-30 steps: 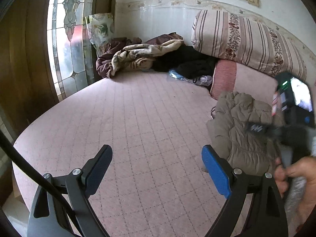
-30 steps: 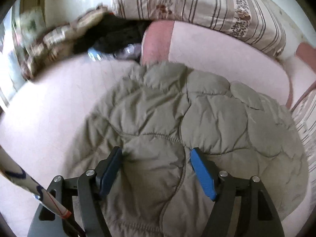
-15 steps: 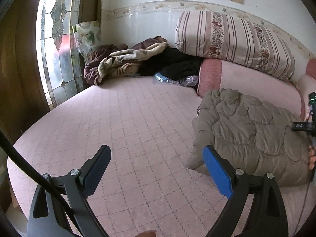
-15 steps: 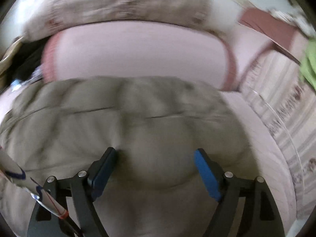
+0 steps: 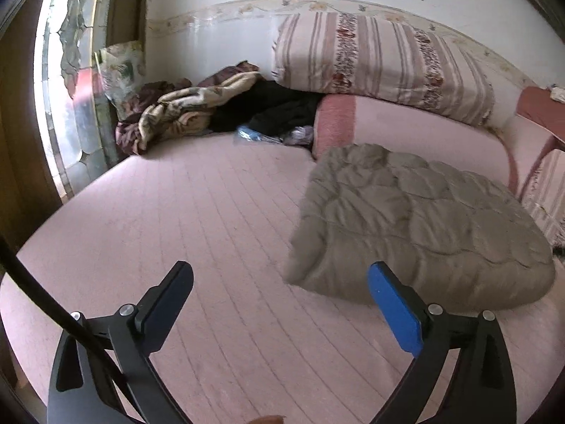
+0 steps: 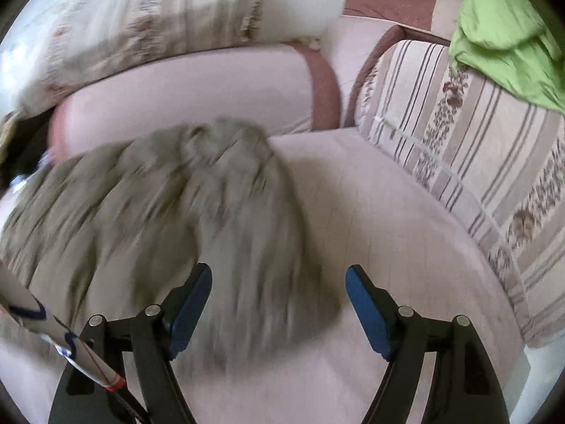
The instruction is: Fold large clothes
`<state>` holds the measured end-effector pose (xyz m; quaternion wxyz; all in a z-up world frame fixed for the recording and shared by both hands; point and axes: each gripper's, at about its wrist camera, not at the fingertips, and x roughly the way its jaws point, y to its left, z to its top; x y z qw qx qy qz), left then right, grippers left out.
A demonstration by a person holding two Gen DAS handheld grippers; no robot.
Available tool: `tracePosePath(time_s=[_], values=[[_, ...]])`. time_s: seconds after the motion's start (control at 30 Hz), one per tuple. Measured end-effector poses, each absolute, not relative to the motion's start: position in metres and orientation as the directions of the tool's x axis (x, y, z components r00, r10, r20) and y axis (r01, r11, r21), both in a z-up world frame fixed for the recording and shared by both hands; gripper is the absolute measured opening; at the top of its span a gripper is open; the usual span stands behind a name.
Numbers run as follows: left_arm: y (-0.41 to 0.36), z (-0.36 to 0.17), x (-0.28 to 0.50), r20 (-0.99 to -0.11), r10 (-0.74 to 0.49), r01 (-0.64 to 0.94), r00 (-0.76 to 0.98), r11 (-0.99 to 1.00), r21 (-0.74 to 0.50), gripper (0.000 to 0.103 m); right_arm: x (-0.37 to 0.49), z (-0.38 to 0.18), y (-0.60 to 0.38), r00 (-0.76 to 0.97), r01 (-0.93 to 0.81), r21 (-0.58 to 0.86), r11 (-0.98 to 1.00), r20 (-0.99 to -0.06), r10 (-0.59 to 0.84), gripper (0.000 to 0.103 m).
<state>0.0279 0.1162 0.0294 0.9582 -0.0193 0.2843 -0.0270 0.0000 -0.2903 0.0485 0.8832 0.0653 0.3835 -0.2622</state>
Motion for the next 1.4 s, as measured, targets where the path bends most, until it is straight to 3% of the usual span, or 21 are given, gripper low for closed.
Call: tracePosePath(time_s=[0.43,0.67,1.4], values=[[0.074,0.04,-0.081,-0.625,-0.065,0.073,0.778,0.997,-0.013,0.099,-0.152,0.011,-0.189,0.657,0.349,0.034,0.936,-0.722,-0.219,0.083],[0.051,0.053,-0.122,-0.646,-0.057,0.109,0.761,0.993,0.04,0.099,-0.174,0.013,-0.18,0.681,0.337,0.036,0.941,-0.699,-0.217,0.083],[0.032,0.039,-0.13,-0.729,-0.13,0.158,0.672,0.987,-0.031,0.099,-0.194,0.012,-0.177,0.665,0.361,-0.001,0.933,-0.701,-0.258,0.086]])
